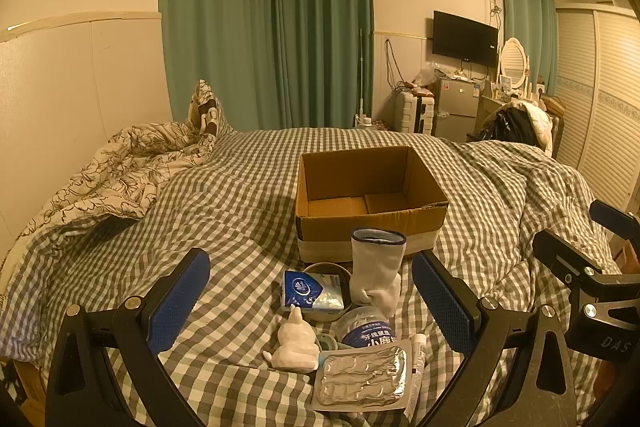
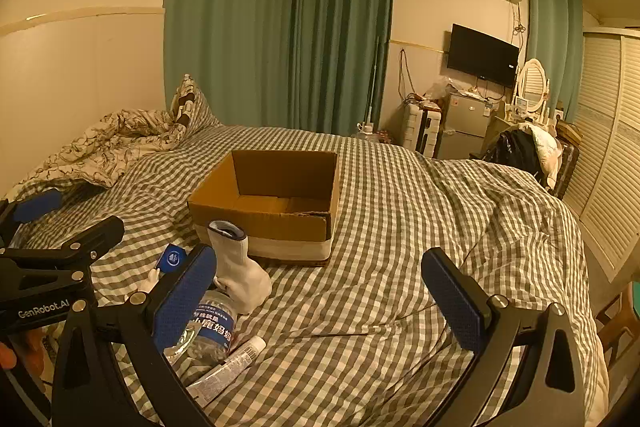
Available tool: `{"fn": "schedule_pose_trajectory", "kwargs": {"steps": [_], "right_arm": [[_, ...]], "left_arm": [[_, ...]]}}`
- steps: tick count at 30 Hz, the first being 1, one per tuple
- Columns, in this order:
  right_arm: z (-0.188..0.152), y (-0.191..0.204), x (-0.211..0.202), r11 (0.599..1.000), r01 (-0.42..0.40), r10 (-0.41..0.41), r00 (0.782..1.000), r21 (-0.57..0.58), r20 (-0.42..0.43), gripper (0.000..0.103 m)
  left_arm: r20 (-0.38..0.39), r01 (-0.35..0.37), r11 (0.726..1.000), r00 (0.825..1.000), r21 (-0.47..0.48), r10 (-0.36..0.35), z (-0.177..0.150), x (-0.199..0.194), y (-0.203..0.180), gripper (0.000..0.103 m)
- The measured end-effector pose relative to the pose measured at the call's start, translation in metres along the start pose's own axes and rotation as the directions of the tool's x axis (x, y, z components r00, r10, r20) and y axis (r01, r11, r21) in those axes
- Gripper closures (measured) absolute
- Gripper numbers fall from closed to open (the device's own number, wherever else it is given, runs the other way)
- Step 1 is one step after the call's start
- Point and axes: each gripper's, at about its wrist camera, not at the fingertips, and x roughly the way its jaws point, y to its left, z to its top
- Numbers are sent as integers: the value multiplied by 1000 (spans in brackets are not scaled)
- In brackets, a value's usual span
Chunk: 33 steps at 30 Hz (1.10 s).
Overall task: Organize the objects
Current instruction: 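Move both grippers toward the items lying in front of the box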
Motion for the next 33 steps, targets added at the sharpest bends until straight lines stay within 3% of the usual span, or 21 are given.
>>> {"fn": "schedule_pose_trajectory", "kwargs": {"steps": [23,33], "right_arm": [[-1,5,4,999,-35,35,999,-14,-13,0],[-12,-2,29,998,-61,61,996,1,-68,0]], "left_arm": [[-25,-21,1000,999,-11,21,-1,8,16,0],[-157,-55,998,986,-14,52,-21,48,33,0]]}}
